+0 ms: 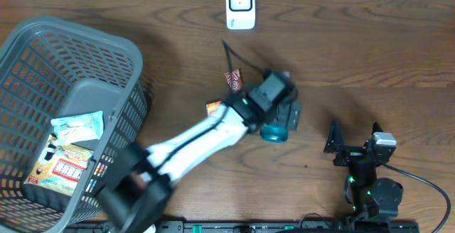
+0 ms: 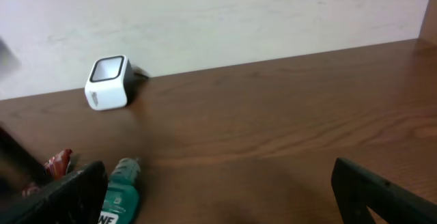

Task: Scan the item barcode
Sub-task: 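Lift the Listerine bottle out and stand it right of the TOP bar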

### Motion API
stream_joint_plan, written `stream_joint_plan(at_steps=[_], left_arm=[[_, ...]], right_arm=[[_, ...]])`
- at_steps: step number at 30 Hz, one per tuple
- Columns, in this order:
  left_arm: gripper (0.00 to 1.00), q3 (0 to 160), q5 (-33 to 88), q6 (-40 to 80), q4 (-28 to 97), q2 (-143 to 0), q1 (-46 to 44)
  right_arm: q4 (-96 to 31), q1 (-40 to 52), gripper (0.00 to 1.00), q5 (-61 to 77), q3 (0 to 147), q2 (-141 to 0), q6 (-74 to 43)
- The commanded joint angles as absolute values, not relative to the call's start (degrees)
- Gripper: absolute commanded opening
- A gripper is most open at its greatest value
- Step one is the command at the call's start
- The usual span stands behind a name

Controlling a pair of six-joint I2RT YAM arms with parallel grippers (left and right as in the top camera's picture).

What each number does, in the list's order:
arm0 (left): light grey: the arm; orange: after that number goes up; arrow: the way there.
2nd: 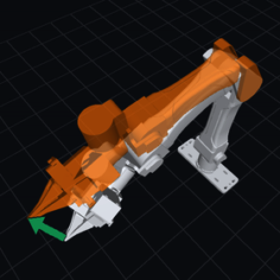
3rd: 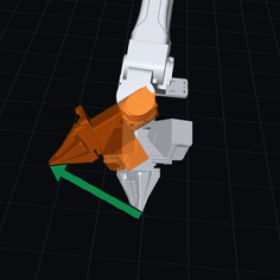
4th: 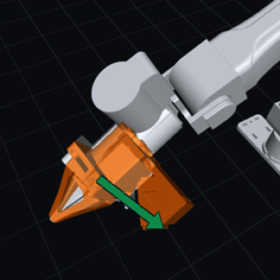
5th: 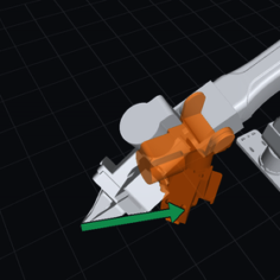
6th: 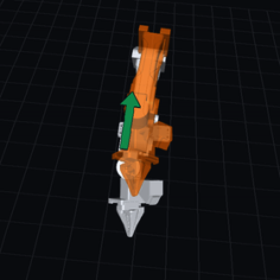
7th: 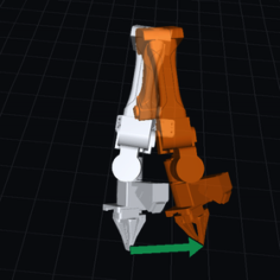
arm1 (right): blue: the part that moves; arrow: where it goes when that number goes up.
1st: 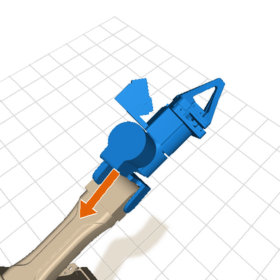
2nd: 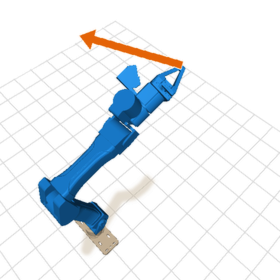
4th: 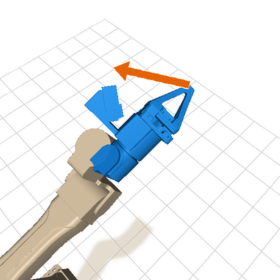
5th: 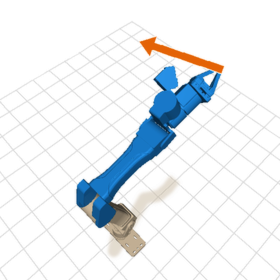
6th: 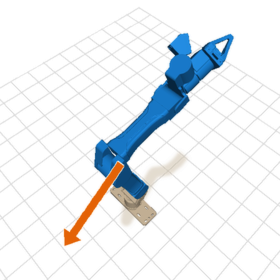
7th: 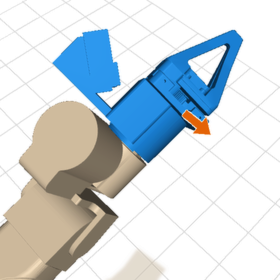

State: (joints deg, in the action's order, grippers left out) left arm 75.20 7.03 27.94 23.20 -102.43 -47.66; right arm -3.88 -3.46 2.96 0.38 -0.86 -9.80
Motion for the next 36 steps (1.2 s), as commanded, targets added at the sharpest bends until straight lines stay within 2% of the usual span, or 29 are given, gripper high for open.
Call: stream_joint_plan(at_steps=[1,6,10,13,17,20,21,27,30,36], left_arm=[[0.98,86.46,-1.04,17.47,31.11,-91.85,-43.44],[0.98,96.51,-12.88,12.49,43.44,-83.72,-35.92],[0.98,98.56,-14.9,14.55,48.56,-77.23,-24.47],[0.98,98.54,-14.9,20.62,55.16,-74.06,-13.91],[0.98,97.82,-14.9,37.71,67.68,-73.28,2.13],[0.98,94.63,-14.81,45.25,71.66,-73.34,10.85],[0.98,90.59,-13.8,47.05,71.46,-73.34,15.66],[0.98,71.5,-4.16,47.09,57.23,-73.34,23.05],[0.98,62.04,-0.08,49.15,48.42,-73.34,24.86],[0.98,48.03,-0.03,51.37,33.28,-73.34,25.12]], right_arm=[[-4.1,-2.96,0.99,2.7,0.32,-0.71,-9.15],[-4.1,-2.96,0.99,2.7,0.32,-0.71,-9.15],[-4.1,-2.96,0.99,2.7,0.32,-0.71,-9.15],[-4.1,-2.96,0.99,2.7,0.32,-0.71,-9.15],[-4.1,-2.96,0.99,2.7,0.32,-0.71,-9.15],[-4.12,-2.96,0.99,2.7,0.32,-0.71,-9.15],[-4.1,-2.96,0.99,2.7,0.32,-0.71,-9.15],[-4.1,-2.96,0.99,2.7,0.32,-0.71,-9.15],[-4.1,-2.96,0.99,2.7,0.32,-0.71,-9.15],[-4.12,-2.96,0.99,2.7,0.32,-0.73,-9.15]])
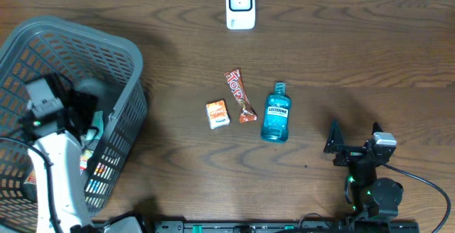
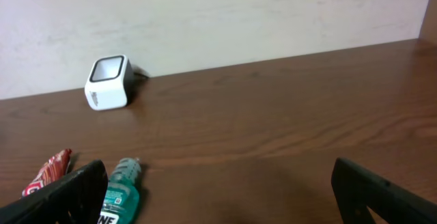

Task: Scan the item barcode
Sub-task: 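Lift the Listerine bottle out and stand it right of the TOP bar, then grasp the green wipes pack inside the basket with the left gripper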

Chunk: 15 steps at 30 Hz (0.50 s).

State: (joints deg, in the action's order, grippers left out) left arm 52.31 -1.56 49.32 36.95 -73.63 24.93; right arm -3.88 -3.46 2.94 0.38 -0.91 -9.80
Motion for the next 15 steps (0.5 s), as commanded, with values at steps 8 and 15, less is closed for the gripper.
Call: stream_joint_plan(at_steps=[8,15], left_arm=[[0.98,35.97,-1.06,55.81,17.56,-73.43,25.96],[0.98,33.69,-1.1,55.83,11.4,-76.71,27.0]], right_arm=[[-4.12,-2.96,0.99,2.7,0.32,-0.71,-9.15],[-4.1,-2.96,0.99,2.7,0.32,-0.73,-9.15]])
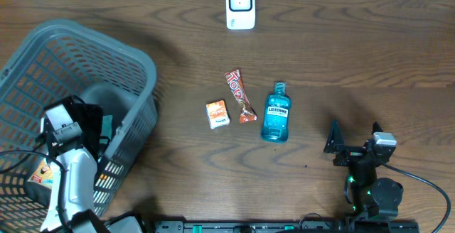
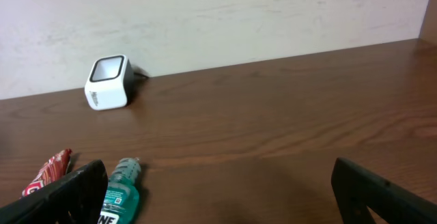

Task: Scan the item barcode
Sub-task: 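Grasp the green wipes pack inside the basket with the left gripper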

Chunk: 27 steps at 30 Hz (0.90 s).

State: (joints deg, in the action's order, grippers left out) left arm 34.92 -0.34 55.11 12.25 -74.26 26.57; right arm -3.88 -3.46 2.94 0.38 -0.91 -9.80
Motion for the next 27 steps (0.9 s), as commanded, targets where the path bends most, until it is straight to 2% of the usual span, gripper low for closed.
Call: stream_joint_plan(at_steps=[1,6,7,9,12,16,17,23,27], left_arm=[[0.98,33.69,-1.08,55.83,10.98,-77.95,26.98],[1.0,33.69,-0.6,56.27,9.91,-84.51,26.98],[0.95,33.69,-0.51,56.27,9.91,-85.49,26.98],[0.8,33.69,-0.36,56.25,9.91,-86.54,26.98],[0.53,34.13,-0.32,54.83,9.82,-85.17,27.0],[0.27,36.49,0.47,48.66,10.41,-79.09,27.0],[0.24,37.28,0.49,48.1,10.94,-76.42,27.11],[0.24,42.35,0.69,48.01,15.38,-60.18,29.3],[0.24,45.82,5.65,46.81,17.61,-49.5,29.61]], right_arm=[[-4.12,-2.96,0.99,2.7,0.32,-0.71,-9.15],[-4.12,-2.96,0.99,2.7,0.32,-0.73,-9.15],[-4.1,-2.96,0.99,2.7,0.32,-0.73,-9.15],[-4.1,-2.96,0.99,2.7,0.32,-0.71,-9.15],[-4.1,-2.96,0.99,2.7,0.32,-0.73,-9.15],[-4.1,-2.96,0.99,2.7,0.32,-0.73,-9.15],[-4.1,-2.96,0.99,2.7,0.32,-0.71,-9.15],[-4.1,-2.96,0.99,2.7,0.32,-0.73,-9.15],[-4.1,-2.96,0.99,2.7,0.32,-0.73,-9.15]])
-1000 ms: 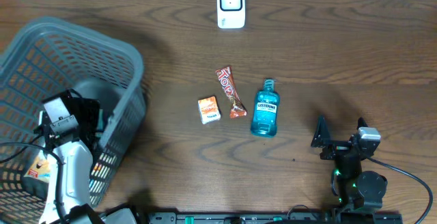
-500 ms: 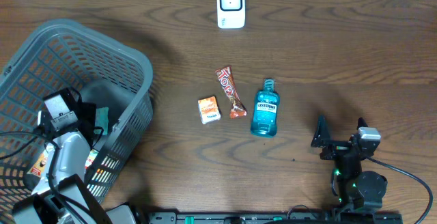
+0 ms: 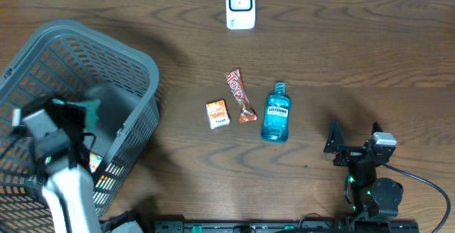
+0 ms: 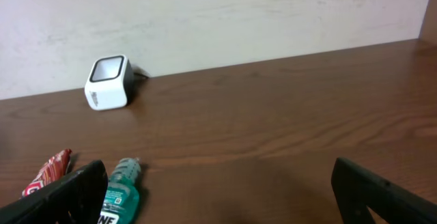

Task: Scan the item barcode
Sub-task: 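Grasp the green wipes pack inside the basket with the left gripper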

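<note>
The white barcode scanner (image 3: 240,6) stands at the table's far edge, also the scanner (image 4: 108,82) in the right wrist view. On the table lie a blue mouthwash bottle (image 3: 276,114), a candy bar (image 3: 240,96) and an orange packet (image 3: 217,114). My left gripper (image 3: 79,111) is inside the grey basket (image 3: 135,55), blurred, with something teal at its tip. What that is and how the jaws stand cannot be made out. My right gripper (image 4: 218,197) rests open near the front edge, nothing between its fingers.
The basket holds flat snack packets (image 3: 94,163) under the left arm. The bottle (image 4: 117,195) and the candy bar (image 4: 49,171) lie just ahead and left of the right gripper. A pale wall rises behind the scanner.
The left arm has shifted left inside the basket, and its tip now sits higher, near the basket's middle. The items on the table and the right arm are unchanged.
The left arm first stretched across the table with its gripper over the mouthwash bottle. Then it was back over the basket, the bottle lying on the table. After that it was down in the basket, which had shifted slightly right. Now its tip is higher.
</note>
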### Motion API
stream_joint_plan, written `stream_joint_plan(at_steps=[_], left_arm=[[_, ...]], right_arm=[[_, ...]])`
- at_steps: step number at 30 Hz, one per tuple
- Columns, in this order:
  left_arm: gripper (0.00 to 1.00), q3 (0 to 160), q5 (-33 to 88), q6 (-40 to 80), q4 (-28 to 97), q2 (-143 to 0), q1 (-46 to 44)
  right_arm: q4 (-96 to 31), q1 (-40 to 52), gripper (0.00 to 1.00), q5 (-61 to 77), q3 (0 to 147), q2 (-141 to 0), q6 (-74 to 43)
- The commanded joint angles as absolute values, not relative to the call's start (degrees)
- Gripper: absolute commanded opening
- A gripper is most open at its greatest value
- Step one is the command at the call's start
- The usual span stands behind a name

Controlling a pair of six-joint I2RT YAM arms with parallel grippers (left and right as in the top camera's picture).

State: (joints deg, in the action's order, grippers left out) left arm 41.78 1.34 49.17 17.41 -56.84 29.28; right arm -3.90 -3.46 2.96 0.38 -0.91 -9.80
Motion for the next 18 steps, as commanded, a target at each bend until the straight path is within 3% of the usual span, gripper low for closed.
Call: stream_joint_plan(at_steps=[1,10,18], left_arm=[[0.24,46.35,9.26,46.04,16.82,-46.54,29.61],[0.24,46.52,55.16,32.4,-4.89,-33.15,23.73],[0.22,45.65,57.58,21.26,-5.63,-37.12,1.98]], right_arm=[[-4.1,-2.96,0.99,2.7,0.32,-0.73,-9.15],[-4.1,-2.96,0.99,2.7,0.32,-0.73,-9.15],[-4.1,-2.96,0.99,2.7,0.32,-0.73,-9.15]])
